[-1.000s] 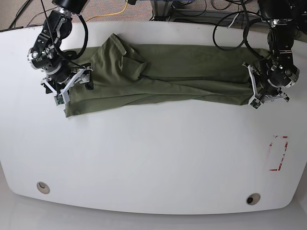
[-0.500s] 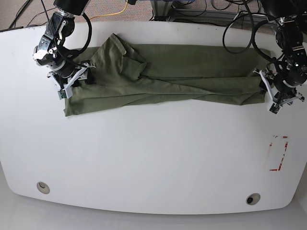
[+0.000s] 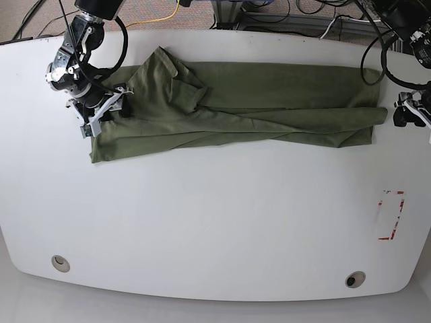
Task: Layout the t-shirt on the table in an organized manner, then fold the t-shirt properly
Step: 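Lift the strip's end with the left gripper and fold it toward the right gripper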
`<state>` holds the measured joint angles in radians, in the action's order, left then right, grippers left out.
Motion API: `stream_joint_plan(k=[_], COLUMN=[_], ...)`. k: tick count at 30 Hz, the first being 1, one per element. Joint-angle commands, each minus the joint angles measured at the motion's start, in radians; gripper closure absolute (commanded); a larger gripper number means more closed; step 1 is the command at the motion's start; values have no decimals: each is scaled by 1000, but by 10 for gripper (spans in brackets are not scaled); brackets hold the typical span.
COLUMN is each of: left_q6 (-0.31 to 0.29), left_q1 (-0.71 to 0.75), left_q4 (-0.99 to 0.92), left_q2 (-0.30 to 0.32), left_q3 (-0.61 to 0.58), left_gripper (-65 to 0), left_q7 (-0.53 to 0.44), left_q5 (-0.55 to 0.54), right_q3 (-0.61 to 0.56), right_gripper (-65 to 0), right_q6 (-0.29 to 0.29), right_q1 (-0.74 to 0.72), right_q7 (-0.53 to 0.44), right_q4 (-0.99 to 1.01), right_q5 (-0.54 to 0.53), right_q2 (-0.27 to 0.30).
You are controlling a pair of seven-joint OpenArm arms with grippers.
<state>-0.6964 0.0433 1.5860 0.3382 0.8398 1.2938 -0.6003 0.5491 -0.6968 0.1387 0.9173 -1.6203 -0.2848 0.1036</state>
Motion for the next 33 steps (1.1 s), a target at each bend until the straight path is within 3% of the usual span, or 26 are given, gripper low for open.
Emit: stream_joint_plan(k=[1,13,26,33], left_q6=[-2,-2,-2,-2], left_q1=[-9,-49,-85,-81], left_q4=[-62,-287,-332,-332], left_q2=[26,28,11,3], left_q3=[9,-55,-196,-213], left_gripper=[-369,-369,-368,-367], left_q7=[-13,-59,-59,-58], left_q5=[-54,-74,-71,-68], right_q3=[2,2,2,2], right_gripper=[-338,-338,-336,-336], right_q6=[-1,-1,-1,-1], right_q1=[-1,0,0,-1], right_q7=[0,0,0,-2], right_q4=[-13,-13,-11,-11], right_q5=[-3,-3,-3,-3], right_q2=[11,11,8,8])
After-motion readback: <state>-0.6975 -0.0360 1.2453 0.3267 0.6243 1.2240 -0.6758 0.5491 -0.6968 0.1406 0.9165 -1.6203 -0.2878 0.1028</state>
